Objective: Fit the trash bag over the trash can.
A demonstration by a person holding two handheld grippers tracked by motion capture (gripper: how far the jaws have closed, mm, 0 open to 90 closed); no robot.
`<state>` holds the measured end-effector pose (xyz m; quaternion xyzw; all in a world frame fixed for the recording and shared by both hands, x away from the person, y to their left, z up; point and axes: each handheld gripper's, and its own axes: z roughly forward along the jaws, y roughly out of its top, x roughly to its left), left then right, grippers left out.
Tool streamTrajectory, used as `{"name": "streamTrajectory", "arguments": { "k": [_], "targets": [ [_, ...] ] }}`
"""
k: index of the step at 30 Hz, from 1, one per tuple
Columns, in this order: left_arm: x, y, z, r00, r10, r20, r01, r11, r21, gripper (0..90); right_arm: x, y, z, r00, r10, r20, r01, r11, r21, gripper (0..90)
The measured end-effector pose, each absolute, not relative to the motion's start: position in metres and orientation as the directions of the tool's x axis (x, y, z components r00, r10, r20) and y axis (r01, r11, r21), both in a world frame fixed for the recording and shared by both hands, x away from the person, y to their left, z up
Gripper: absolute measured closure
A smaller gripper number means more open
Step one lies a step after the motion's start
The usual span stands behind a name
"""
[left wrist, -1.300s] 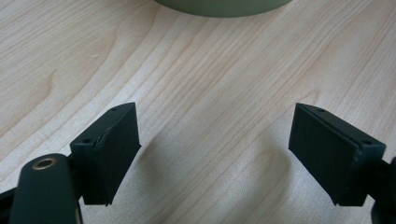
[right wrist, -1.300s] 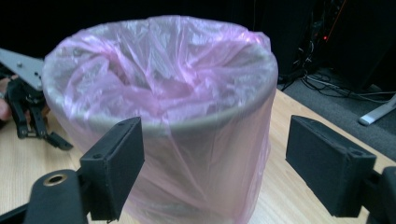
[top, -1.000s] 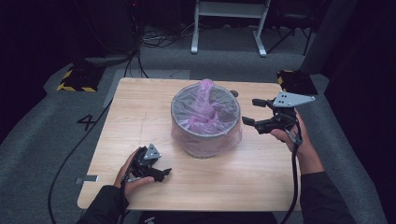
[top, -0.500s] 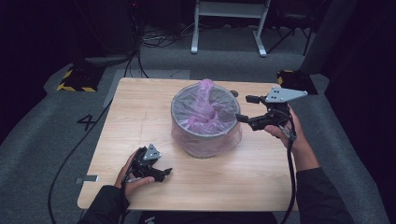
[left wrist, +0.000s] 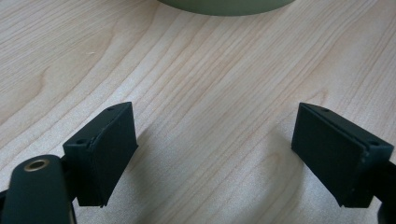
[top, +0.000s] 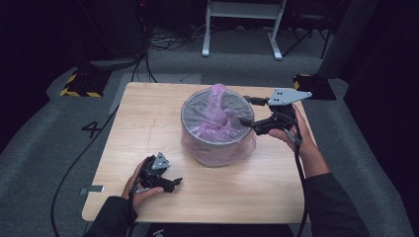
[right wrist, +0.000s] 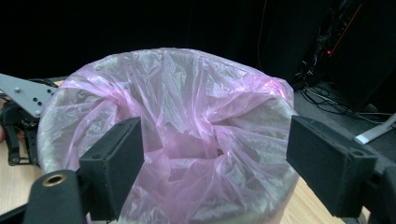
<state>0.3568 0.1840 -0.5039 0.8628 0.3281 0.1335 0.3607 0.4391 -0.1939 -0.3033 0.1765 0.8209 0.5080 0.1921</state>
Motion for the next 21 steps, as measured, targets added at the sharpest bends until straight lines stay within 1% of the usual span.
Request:
{"name": "streamTrajectory", "arguments": {
  "k": [8, 14, 21],
  "targets": [
    [0.357, 0.184, -0.504, 0.749, 0.662, -0.007, 0.47, -0.524, 0.711, 13.4, 0.446, -0.182, -0.305, -0.872, 0.468, -0.141, 0.089, 0.436, 0.896, 19.3],
    [0.357, 0.184, -0.504, 0.75, 0.662, -0.008, 0.47, -0.524, 0.711, 13.4, 0.454, -0.171, -0.31, -0.869, 0.476, -0.139, 0.108, 0.456, 0.883, 19.4],
    [0.357, 0.184, -0.504, 0.75, 0.662, -0.008, 0.47, -0.523, 0.711, 13.4, 0.46, -0.157, -0.315, -0.881, 0.453, -0.135, 0.117, 0.487, 0.865, 19.9]
  ]
}}
